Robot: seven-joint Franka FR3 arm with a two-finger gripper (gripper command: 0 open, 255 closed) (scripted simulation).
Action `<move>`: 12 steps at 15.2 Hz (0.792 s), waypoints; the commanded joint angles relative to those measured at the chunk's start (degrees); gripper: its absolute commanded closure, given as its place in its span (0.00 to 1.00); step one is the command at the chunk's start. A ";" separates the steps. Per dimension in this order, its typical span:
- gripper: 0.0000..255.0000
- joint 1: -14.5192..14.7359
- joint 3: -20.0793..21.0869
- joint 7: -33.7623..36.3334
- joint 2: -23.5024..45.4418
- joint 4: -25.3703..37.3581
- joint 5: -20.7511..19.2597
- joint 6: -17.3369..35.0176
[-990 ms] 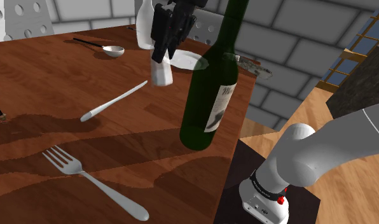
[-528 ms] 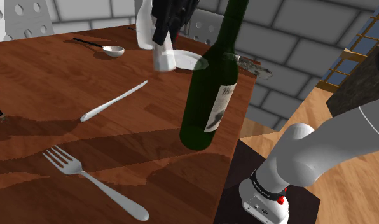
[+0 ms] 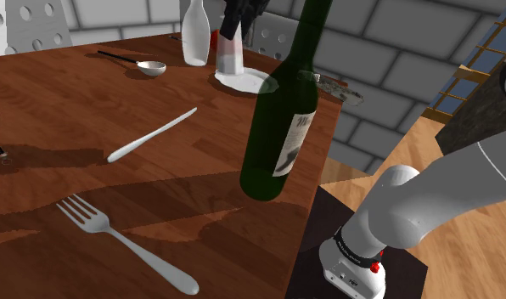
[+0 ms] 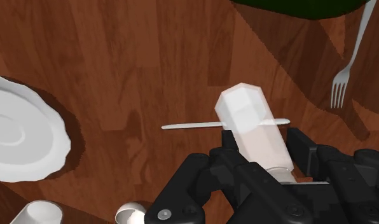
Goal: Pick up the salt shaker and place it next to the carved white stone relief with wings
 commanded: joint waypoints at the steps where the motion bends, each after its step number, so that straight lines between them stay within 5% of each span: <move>1: 1.00 -0.50 -2.28 -2.87 -0.96 -1.27 0.10 -0.23; 12: 1.00 -4.19 -14.61 -18.52 0.27 -0.66 -1.33 -2.80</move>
